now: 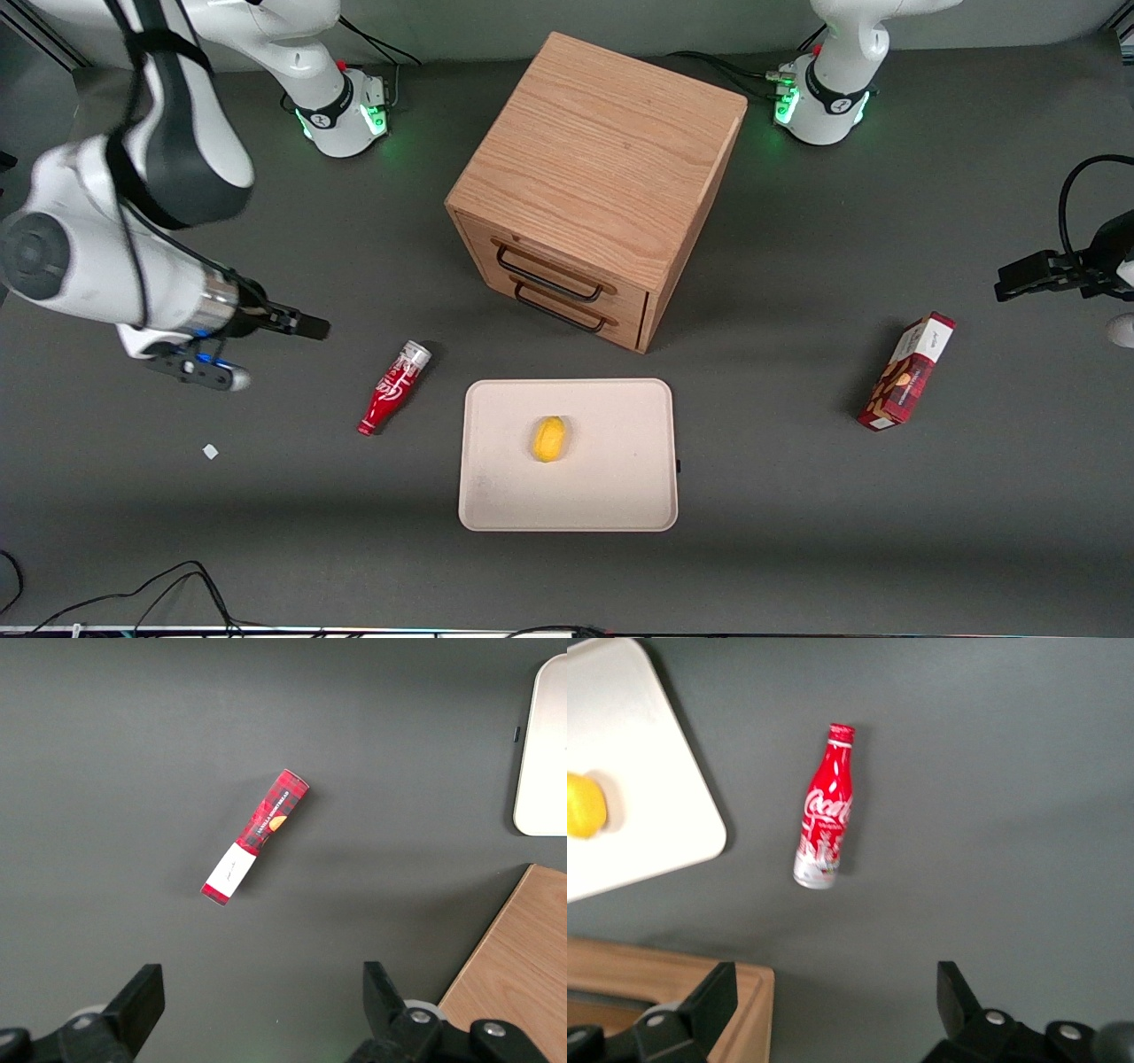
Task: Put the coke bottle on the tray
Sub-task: 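Move the open right gripper down over the red Coca-Cola bottle, then close the right gripper around the bottle's body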
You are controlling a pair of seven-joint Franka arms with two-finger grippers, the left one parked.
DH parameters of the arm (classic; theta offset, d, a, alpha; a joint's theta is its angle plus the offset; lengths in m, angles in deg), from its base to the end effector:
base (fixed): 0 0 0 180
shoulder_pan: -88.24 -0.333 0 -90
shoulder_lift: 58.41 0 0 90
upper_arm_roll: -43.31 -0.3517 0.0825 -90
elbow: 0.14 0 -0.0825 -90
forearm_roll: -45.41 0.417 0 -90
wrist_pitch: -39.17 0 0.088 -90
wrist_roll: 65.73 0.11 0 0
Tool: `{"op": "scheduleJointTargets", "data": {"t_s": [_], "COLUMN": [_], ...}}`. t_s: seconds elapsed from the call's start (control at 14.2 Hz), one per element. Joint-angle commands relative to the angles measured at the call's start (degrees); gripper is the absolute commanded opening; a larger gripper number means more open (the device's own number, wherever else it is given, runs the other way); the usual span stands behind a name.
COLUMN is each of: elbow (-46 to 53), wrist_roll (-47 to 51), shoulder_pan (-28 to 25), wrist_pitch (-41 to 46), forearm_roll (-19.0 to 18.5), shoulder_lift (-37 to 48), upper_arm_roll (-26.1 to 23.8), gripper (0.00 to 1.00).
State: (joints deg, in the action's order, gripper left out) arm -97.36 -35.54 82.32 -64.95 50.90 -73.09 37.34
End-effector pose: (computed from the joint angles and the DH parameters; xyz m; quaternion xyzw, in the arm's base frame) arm 0.6442 0.1384 0.4538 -0.9807 0.1737 0.0838 0.0308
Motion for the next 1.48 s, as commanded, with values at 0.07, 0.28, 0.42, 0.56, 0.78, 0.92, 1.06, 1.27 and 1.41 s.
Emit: {"op": "scheduleJointTargets", "data": {"t_s": [0.07,0.28,0.42,0.56,0.78,0.92,1.06,1.27,1.41], "elbow": [-7.9,-8.3,-8.9,-10.4,-11.2,-11.1,-11.2,-11.2,-11.2], "wrist_roll": [7.5,12.6,14.3,15.6,18.1,21.4,21.7,21.7,21.7], "shoulder_pan": [-2.1,-4.0,-4.1,-4.1,-4.1,-4.1,-4.1,-4.2,-4.2], "wrist_pitch": [-13.6,-21.0,-24.8,-28.8,-32.8,-35.0,-36.1,-36.7,-36.8], "forearm_roll": [-1.7,-5.0,-6.8,-7.1,-8.4,-11.2,-11.6,-11.6,-11.6], "shoulder_lift": [-1.7,-7.4,-10.5,-12.1,-15.0,-17.2,-18.6,-19.4,-19.5], "upper_arm_roll": [0.1,0.1,0.1,0.1,0.1,0.1,0.1,0.1,0.1], "gripper": [1.00,1.00,1.00,1.00,1.00,1.00,1.00,1.00,1.00]}}
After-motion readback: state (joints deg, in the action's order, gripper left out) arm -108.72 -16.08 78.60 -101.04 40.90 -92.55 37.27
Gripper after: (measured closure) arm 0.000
